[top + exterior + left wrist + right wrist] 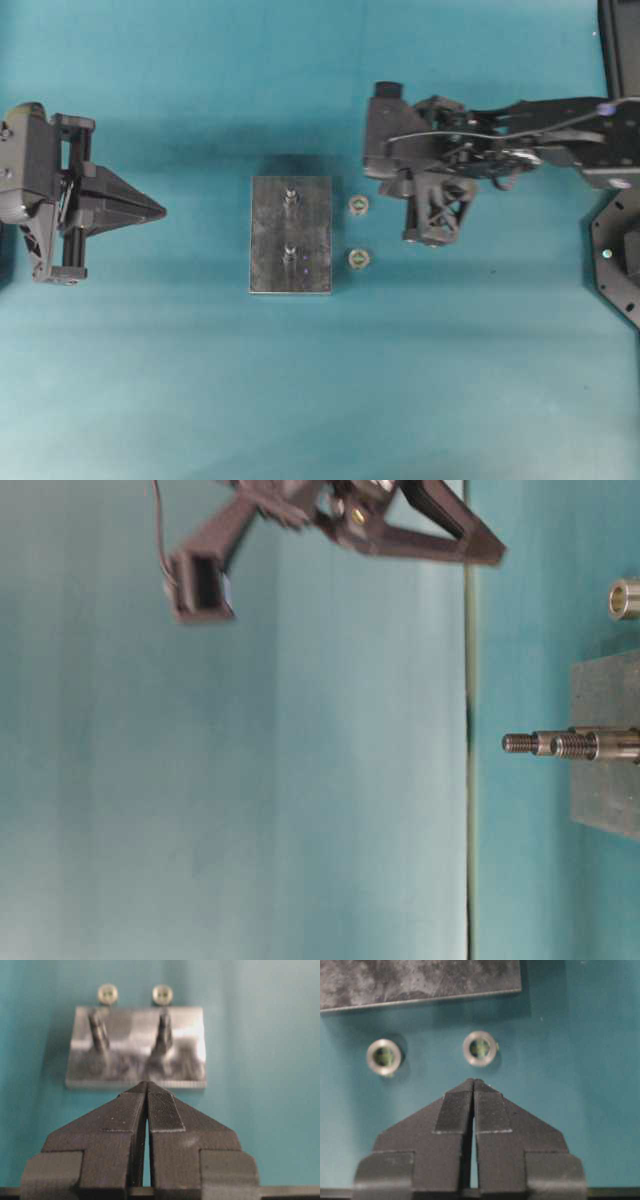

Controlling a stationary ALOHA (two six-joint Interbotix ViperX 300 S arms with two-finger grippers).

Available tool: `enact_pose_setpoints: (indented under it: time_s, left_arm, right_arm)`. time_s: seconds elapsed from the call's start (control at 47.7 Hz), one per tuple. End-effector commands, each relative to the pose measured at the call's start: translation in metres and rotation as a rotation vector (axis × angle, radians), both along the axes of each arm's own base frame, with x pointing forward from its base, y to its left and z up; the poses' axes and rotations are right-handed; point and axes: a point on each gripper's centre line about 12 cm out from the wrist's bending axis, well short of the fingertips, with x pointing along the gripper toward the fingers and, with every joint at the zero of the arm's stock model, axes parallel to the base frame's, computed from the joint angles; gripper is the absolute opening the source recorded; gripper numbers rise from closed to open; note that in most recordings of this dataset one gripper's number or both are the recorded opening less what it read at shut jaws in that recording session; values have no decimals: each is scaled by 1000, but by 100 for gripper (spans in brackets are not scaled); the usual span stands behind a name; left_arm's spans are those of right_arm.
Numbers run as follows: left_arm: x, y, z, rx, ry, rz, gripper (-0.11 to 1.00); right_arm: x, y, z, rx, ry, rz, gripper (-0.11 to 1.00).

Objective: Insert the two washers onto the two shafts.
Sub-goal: 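Lower the open right gripper over the upper washer and close on it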

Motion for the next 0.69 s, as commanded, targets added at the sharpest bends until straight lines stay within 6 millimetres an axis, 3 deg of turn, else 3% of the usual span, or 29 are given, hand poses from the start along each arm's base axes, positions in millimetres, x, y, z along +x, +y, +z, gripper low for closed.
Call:
enact_pose_setpoints:
  time_s: [0.0, 0.168, 0.252, 0.671]
  left_arm:
    - [5, 0, 13, 2, -15, 0, 0]
    - [5, 0, 12, 2, -9, 0, 0]
    - [5, 0, 12, 2, -11, 0, 0]
    - [4, 0, 13, 1, -14, 1, 0]
  right_arm:
    - [9, -3, 3, -10, -16, 7, 22]
    - [17, -5, -13, -4, 28, 9, 72]
    - [22, -7, -18, -12, 38, 15, 90]
    - [42, -17, -41, -53, 89, 48, 86]
